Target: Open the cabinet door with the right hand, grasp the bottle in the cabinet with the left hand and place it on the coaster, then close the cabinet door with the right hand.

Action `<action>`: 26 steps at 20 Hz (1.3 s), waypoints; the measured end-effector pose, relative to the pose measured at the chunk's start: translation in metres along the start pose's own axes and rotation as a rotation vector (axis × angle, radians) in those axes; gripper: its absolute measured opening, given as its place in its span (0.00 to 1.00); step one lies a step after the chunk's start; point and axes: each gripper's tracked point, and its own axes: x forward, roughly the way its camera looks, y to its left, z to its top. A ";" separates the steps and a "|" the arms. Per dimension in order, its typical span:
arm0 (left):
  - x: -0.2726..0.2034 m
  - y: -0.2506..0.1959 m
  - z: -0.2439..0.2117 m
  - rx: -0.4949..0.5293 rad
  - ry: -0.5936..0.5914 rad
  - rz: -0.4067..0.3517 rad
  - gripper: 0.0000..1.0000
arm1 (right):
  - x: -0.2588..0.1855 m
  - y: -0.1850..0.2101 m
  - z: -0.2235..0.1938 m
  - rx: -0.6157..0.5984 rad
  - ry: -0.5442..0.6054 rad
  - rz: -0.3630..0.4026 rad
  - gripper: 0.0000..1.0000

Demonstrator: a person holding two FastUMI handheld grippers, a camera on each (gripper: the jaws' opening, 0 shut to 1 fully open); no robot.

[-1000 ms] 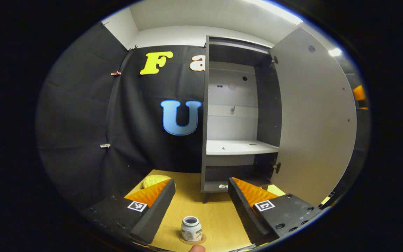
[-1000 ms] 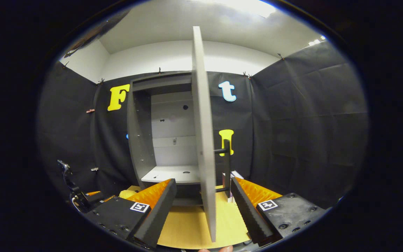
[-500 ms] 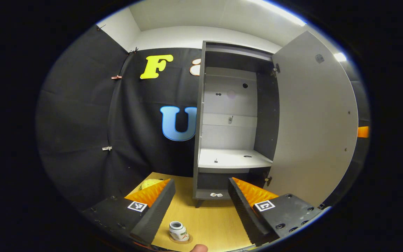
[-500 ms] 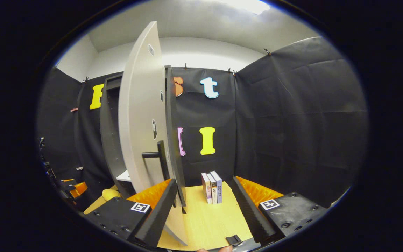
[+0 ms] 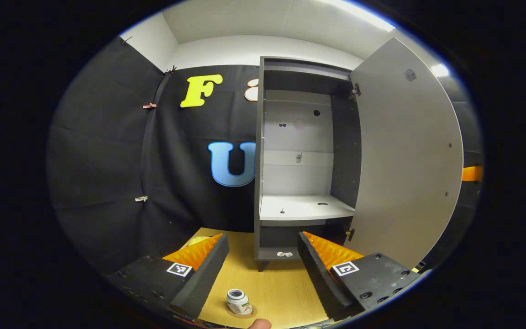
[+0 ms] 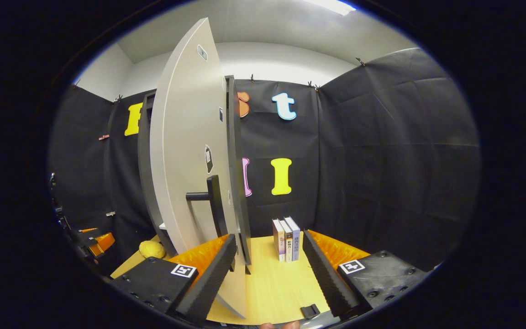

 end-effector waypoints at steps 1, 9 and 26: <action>0.000 0.001 0.000 -0.004 -0.003 -0.003 0.95 | -0.002 0.010 -0.001 0.004 0.001 0.013 0.97; -0.006 0.025 -0.005 0.002 -0.015 0.016 0.94 | -0.007 0.092 -0.009 0.022 0.016 0.110 0.97; 0.007 0.089 -0.012 0.015 -0.015 0.082 0.94 | 0.031 0.229 -0.011 0.063 0.020 0.323 0.97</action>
